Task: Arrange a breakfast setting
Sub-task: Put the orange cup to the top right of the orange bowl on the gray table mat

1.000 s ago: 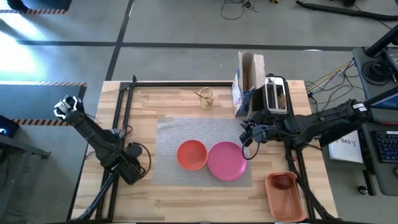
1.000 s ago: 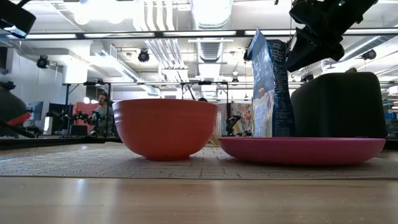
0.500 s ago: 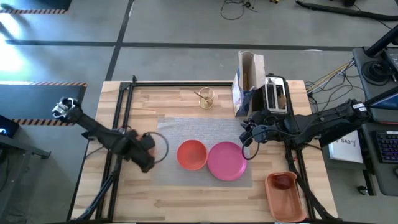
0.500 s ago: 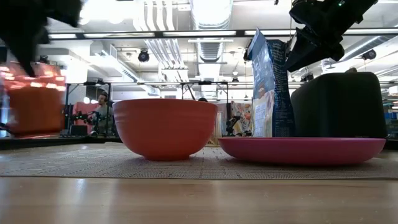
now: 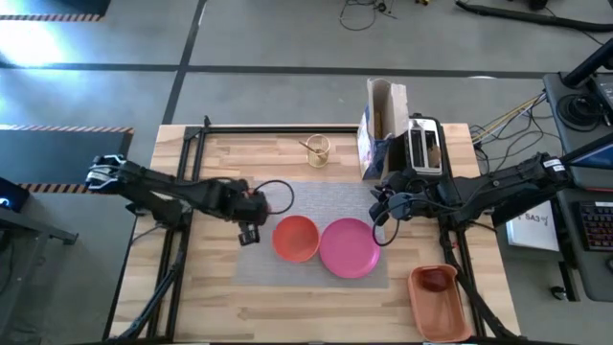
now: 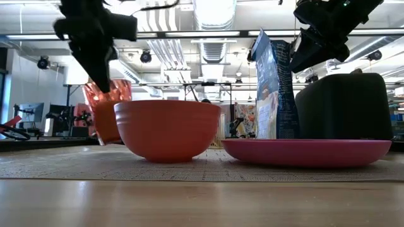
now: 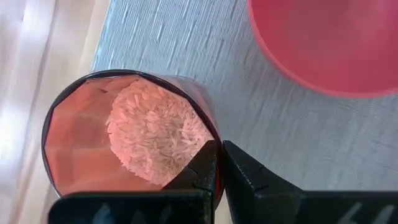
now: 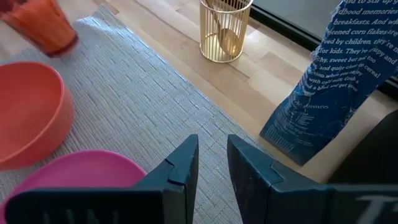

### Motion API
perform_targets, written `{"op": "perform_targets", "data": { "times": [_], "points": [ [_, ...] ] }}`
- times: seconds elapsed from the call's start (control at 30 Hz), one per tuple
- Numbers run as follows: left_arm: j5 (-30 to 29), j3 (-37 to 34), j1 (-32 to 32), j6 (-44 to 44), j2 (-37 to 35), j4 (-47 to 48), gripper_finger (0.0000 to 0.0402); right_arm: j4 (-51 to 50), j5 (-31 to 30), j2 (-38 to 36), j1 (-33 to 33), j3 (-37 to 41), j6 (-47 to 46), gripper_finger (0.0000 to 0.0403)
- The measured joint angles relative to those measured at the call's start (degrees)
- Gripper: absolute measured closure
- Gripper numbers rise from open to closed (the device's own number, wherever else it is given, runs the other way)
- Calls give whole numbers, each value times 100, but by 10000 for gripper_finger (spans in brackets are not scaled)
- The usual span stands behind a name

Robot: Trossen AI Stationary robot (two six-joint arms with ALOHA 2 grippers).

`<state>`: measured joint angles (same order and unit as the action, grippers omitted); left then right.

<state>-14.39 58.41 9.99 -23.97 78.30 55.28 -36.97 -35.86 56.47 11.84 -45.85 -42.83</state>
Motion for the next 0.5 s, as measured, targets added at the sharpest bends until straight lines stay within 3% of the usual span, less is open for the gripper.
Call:
{"op": "perform_targets", "data": {
  "times": [0.5],
  "points": [
    [161, 304, -284, 834, 662, -415, 401, 0, -1, 0, 0, -2, -19, 319]
  ]
}}
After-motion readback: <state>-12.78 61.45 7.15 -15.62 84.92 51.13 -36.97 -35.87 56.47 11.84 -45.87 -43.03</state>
